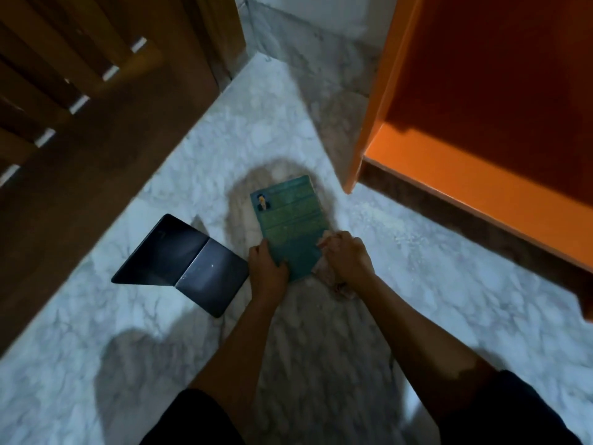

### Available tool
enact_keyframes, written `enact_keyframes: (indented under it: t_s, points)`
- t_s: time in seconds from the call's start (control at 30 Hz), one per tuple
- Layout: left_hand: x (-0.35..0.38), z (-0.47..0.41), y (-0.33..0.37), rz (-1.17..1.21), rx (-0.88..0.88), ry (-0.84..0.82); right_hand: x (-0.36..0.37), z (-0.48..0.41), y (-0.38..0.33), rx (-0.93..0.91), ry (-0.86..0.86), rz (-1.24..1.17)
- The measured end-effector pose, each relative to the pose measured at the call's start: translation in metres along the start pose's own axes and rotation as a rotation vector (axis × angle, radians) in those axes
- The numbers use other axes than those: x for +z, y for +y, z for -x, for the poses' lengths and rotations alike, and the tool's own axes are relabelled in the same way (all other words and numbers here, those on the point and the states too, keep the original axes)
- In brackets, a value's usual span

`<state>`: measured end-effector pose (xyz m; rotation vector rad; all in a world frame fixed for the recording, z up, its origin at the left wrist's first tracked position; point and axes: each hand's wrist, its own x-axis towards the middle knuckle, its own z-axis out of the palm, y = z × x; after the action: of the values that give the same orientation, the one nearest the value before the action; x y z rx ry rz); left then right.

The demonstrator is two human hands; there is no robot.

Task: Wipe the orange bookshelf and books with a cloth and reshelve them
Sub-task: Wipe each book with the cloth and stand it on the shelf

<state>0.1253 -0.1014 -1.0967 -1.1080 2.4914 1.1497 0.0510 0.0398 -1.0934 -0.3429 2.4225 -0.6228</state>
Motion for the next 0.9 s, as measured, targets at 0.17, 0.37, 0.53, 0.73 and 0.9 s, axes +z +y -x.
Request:
enact_keyframes:
  t_s: [0.17,0.37,0.53,0.73,0.9]
  points:
    - [0.003,0.001,-0.006,0.024,0.009,0.014,0.000,-0.002,0.001,0.040,0.066,-0.126]
    - [0.004,0.002,-0.008,0.035,0.011,0.007,0.009,0.006,0.005,0.128,0.182,-0.482]
    - [0.005,0.009,0.001,0.130,-0.032,-0.034,0.005,0.024,0.005,-0.073,0.323,-0.511]
    - [-0.006,0.032,0.027,0.482,-0.035,-0.055,-0.044,0.069,-0.011,-0.116,0.280,-0.784]
    - [-0.045,0.071,0.064,0.932,0.000,-0.132,-0.099,0.127,-0.011,-0.127,0.197,-0.941]
